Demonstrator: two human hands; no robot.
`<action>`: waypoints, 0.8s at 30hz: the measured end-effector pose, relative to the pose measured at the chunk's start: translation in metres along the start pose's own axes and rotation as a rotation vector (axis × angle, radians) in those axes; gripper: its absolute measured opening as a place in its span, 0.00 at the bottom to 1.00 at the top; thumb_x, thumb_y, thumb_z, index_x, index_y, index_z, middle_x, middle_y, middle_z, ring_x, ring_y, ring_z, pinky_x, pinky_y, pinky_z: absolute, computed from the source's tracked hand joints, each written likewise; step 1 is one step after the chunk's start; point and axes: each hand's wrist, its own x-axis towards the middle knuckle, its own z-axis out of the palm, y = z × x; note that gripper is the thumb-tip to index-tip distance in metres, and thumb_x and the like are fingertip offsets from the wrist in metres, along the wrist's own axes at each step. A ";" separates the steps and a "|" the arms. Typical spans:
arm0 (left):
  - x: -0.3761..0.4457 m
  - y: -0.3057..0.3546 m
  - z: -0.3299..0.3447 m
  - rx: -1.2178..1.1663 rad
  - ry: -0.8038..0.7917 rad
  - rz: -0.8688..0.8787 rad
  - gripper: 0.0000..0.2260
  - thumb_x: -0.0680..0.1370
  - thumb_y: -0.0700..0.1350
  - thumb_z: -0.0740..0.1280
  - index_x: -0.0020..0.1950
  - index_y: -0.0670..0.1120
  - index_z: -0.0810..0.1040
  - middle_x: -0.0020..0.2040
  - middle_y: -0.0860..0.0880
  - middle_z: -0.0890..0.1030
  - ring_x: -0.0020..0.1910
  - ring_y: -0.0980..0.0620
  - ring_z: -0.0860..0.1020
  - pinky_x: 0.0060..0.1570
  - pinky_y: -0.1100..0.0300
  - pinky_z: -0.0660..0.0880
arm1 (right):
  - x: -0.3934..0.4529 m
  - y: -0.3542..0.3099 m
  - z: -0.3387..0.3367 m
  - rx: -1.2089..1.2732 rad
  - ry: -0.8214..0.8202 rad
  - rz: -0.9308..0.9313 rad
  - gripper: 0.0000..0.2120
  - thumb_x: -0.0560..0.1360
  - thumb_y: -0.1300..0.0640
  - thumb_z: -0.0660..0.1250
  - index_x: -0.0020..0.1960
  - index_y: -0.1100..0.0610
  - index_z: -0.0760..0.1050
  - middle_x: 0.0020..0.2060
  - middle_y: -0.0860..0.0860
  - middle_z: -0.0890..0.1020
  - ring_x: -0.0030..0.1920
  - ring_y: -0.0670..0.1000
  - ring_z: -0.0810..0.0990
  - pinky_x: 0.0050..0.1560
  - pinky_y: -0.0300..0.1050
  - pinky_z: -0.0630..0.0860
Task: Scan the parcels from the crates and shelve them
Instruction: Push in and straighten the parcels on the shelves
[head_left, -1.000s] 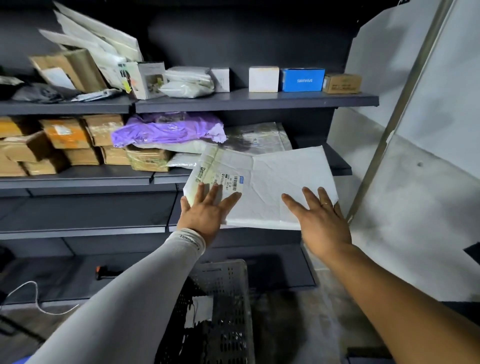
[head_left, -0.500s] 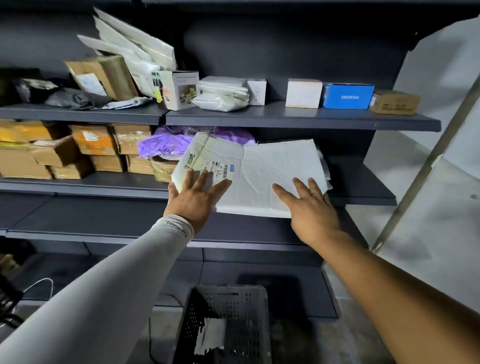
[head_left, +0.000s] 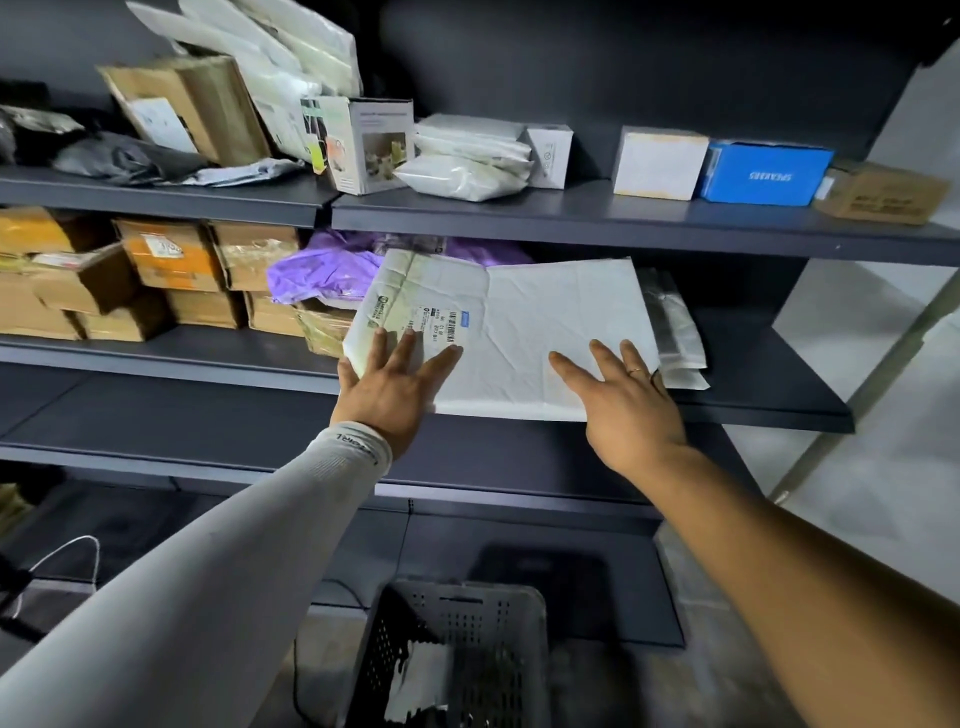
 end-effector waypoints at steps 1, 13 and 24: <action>0.002 0.007 0.003 -0.006 -0.006 0.002 0.32 0.86 0.45 0.54 0.82 0.68 0.44 0.86 0.46 0.44 0.83 0.36 0.40 0.74 0.24 0.53 | 0.000 0.006 0.002 -0.005 -0.004 0.004 0.43 0.80 0.70 0.56 0.83 0.37 0.47 0.84 0.55 0.50 0.83 0.63 0.44 0.80 0.65 0.54; 0.060 0.138 0.032 -0.057 0.000 0.073 0.31 0.86 0.46 0.55 0.83 0.68 0.44 0.86 0.45 0.42 0.83 0.35 0.38 0.75 0.25 0.50 | 0.003 0.147 0.022 -0.120 0.006 0.083 0.43 0.80 0.67 0.60 0.83 0.37 0.46 0.84 0.54 0.52 0.83 0.63 0.47 0.78 0.63 0.61; 0.119 0.223 0.081 -0.048 -0.074 0.110 0.29 0.87 0.47 0.51 0.82 0.68 0.41 0.86 0.47 0.40 0.83 0.37 0.36 0.76 0.26 0.47 | 0.023 0.243 0.061 -0.112 -0.046 0.142 0.41 0.81 0.67 0.58 0.84 0.37 0.47 0.84 0.53 0.51 0.84 0.62 0.46 0.78 0.63 0.58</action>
